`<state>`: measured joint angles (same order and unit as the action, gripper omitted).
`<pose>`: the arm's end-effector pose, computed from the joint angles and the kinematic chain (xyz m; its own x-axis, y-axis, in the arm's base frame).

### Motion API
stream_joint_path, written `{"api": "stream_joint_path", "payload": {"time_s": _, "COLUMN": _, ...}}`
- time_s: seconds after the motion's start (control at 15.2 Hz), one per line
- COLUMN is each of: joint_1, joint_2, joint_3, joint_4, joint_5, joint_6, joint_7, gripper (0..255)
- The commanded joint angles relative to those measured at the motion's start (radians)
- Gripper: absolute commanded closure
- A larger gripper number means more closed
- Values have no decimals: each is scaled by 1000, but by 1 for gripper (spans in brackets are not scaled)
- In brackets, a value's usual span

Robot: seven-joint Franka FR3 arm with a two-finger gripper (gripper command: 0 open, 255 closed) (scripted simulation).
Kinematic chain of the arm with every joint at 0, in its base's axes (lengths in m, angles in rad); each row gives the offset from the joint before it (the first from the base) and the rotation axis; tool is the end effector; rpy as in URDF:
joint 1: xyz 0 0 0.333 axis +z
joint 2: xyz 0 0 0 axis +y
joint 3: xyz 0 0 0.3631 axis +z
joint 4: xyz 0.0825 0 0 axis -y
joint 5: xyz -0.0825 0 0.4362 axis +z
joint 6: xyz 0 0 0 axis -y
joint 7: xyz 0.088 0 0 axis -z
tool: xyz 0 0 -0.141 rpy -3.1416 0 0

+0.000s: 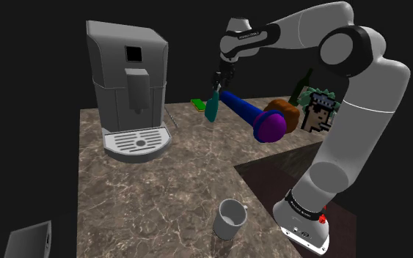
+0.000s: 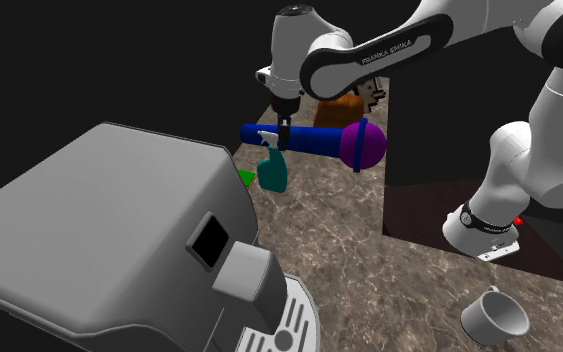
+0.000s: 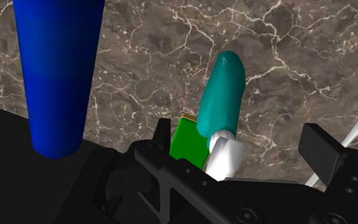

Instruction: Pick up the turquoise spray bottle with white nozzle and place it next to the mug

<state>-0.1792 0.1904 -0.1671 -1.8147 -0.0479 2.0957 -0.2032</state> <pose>0.6404 -0.2295 0.4347 0.9908 -0.1126 0.0747 -0.1192 -0.9886 0.0919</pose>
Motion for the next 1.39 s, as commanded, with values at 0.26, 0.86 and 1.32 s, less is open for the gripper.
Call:
{"api": "stream_joint_path", "payload": {"time_s": 0.26, "joint_1": -3, "joint_2": 21, "joint_3": 0, "joint_4": -21, "joint_5": 3, "joint_6": 43, "joint_7": -2, "gripper": 0}}
{"api": "stream_joint_path", "payload": {"time_s": 0.86, "joint_1": -3, "joint_2": 21, "joint_3": 0, "joint_4": -21, "joint_5": 3, "joint_6": 42, "joint_7": -2, "gripper": 255}}
{"api": "stream_joint_path", "payload": {"time_s": 1.32, "joint_1": -3, "joint_2": 21, "joint_3": 0, "joint_4": -21, "joint_5": 3, "joint_6": 43, "joint_7": -2, "gripper": 255}}
